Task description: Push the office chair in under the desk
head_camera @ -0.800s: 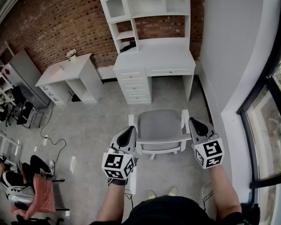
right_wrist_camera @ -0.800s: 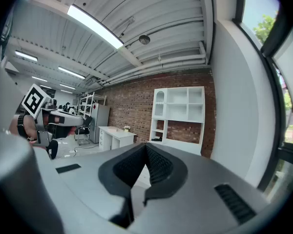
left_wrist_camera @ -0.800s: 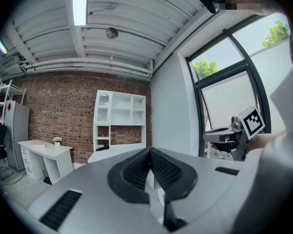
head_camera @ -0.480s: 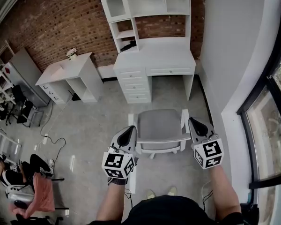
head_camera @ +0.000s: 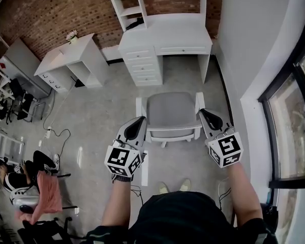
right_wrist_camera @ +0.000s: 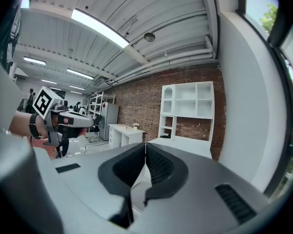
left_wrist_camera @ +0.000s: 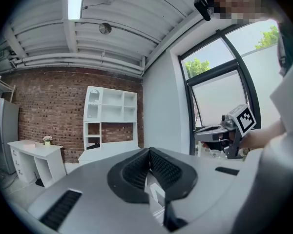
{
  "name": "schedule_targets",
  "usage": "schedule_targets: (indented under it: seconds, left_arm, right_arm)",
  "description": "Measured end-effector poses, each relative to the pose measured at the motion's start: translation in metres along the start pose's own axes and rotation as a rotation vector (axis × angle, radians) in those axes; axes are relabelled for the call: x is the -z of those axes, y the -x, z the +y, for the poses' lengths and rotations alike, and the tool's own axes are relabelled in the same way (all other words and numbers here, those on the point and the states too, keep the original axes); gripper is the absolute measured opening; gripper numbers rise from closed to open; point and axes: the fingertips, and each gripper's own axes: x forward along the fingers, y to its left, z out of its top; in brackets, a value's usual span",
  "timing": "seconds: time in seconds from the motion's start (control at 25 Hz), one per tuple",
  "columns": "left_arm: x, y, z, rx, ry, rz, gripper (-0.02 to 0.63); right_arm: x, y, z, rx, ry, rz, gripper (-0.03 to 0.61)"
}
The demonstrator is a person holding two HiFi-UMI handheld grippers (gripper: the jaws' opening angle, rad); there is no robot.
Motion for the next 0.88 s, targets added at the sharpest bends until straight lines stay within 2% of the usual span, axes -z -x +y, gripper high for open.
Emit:
schedule_targets:
  seconds: [0.4, 0.76, 0.88]
  left_arm:
    - [0.052, 0.005, -0.017, 0.011, -0.02, 0.073, 0.008]
    - [0.112, -0.004, -0.01, 0.083, -0.127, 0.242, 0.009]
    - [0.141, -0.008, 0.002, 0.112, -0.166, 0.314, 0.026]
  right_arm:
    - [0.05, 0.002, 0.019, -0.139, 0.059, 0.064, 0.005]
    - [0.105, -0.019, 0.044, -0.257, 0.176, 0.178, 0.009]
    - [0.129, -0.03, 0.049, -0.292, 0.198, 0.228, 0.043]
